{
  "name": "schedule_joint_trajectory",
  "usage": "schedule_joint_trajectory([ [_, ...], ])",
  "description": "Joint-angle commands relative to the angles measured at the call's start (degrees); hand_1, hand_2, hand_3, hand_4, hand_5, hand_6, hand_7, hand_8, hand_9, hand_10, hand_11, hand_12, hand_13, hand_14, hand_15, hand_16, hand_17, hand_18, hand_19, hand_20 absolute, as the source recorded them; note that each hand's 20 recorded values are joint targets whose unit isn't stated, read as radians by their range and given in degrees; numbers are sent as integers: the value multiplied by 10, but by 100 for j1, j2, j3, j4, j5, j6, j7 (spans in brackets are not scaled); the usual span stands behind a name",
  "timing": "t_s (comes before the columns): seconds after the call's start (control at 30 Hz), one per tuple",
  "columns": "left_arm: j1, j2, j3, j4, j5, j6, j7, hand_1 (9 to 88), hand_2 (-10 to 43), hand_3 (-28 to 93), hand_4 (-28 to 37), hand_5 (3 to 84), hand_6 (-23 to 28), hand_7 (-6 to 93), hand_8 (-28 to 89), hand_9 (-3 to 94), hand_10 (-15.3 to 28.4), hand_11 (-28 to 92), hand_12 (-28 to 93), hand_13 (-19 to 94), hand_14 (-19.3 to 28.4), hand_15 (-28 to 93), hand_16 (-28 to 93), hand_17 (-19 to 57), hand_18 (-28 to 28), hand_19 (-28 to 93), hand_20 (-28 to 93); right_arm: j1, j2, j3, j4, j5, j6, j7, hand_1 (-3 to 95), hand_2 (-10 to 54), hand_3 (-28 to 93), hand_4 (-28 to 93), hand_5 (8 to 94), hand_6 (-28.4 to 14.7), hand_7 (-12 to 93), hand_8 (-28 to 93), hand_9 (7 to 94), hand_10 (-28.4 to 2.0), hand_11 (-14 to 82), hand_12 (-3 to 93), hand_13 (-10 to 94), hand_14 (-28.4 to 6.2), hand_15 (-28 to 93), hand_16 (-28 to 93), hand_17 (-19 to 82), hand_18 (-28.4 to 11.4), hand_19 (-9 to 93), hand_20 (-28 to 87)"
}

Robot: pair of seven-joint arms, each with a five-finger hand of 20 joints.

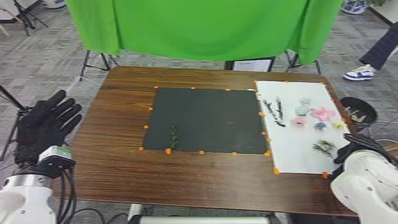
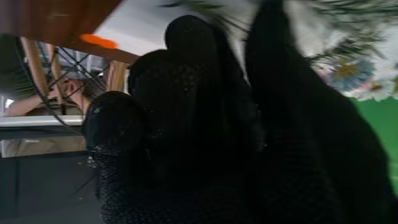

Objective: Arrange flowers

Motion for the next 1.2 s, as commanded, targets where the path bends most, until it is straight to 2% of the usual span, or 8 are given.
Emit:
schedule_joint_trajectory([
  [0.03, 78, -65, -12, -30, 2, -34, -32, 272, 104, 730, -283, 413, 99, 116, -67, 341, 165, 212, 142, 215, 165, 336, -47, -65, 154, 329, 98, -358, 23, 113, -121, -248, 433, -199, 589, -71, 597, -268, 752, -30, 324, 198, 823, -126, 294, 398, 808, -93, 569, 371, 558, -186, 932, 278],
  [0.13, 71, -66, -6, -15, -25, -41, -32, 272, 104, 730, -283, 413, 99, 116, -67, 341, 165, 211, 142, 215, 164, 336, -47, -65, 154, 329, 98, -333, 84, 84, -259, -351, 633, -209, 580, -52, 609, -271, 760, -29, 333, 209, 830, -135, 332, 344, 827, -90, 553, 361, 570, -186, 932, 262],
  [0.27, 53, -53, -6, -2, -17, -55, -51, 272, 104, 730, -283, 413, 100, 115, -67, 341, 165, 210, 142, 214, 164, 336, -47, -65, 154, 329, 98, -293, 181, 33, -636, -490, 982, -239, 566, -50, 635, -254, 772, -35, 338, 226, 858, -138, 339, 301, 876, -61, 506, 363, 614, -174, 932, 242],
  [0.6, 94, -12, -53, -14, 3, -55, -98, 272, 104, 730, -283, 412, 99, 114, -66, 341, 165, 211, 142, 214, 164, 337, -46, -65, 154, 328, 99, 826, 155, -1104, -1257, -482, 1615, -602, 546, -67, 682, -212, 766, -37, 394, 216, 895, -136, 328, 300, 919, -55, 479, 385, 670, -144, 932, 227],
  [0.8, 65, 13, -46, -12, 33, -44, -163, 271, 104, 730, -283, 413, 101, 113, -66, 341, 165, 211, 142, 213, 164, 336, -46, -65, 154, 327, 99, 2211, -515, -2540, -606, -397, 1812, -694, 540, -61, 686, -199, 758, -39, 424, 201, 902, -136, 330, 300, 931, -55, 477, 386, 686, -134, 932, 223],
  [0.93, 5, 53, 21, -8, 17, -7, -139, 271, 103, 730, -283, 413, 100, 113, -65, 340, 165, 211, 143, 213, 165, 335, -46, -66, 155, 328, 99, 2931, -1139, -3353, 40, -354, 1684, -780, 540, -59, 687, -197, 756, -41, 435, 196, 902, -135, 331, 302, 932, -55, 476, 388, 689, -134, 932, 224],
  [1.07, -134, 91, 162, 10, 42, -9, -193, 272, 103, 729, -283, 413, 100, 114, -66, 340, 166, 210, 142, 213, 165, 336, -46, -65, 154, 327, 99, 3334, -1684, -3845, 615, -303, 1581, -792, 541, -58, 686, -196, 753, -43, 442, 193, 902, -137, 333, 303, 933, -55, 477, 389, 691, -133, 932, 226],
  [1.2, -190, 146, 210, 14, 45, 46, -186, 272, 103, 729, -283, 413, 99, 114, -66, 340, 167, 210, 143, 213, 164, 336, -46, -65, 154, 327, 99, 3521, -2059, -4104, 1020, -375, 1514, -768, 542, -58, 687, -195, 753, -44, 445, 189, 903, -137, 334, 303, 934, -55, 477, 389, 692, -133, 932, 226],
])
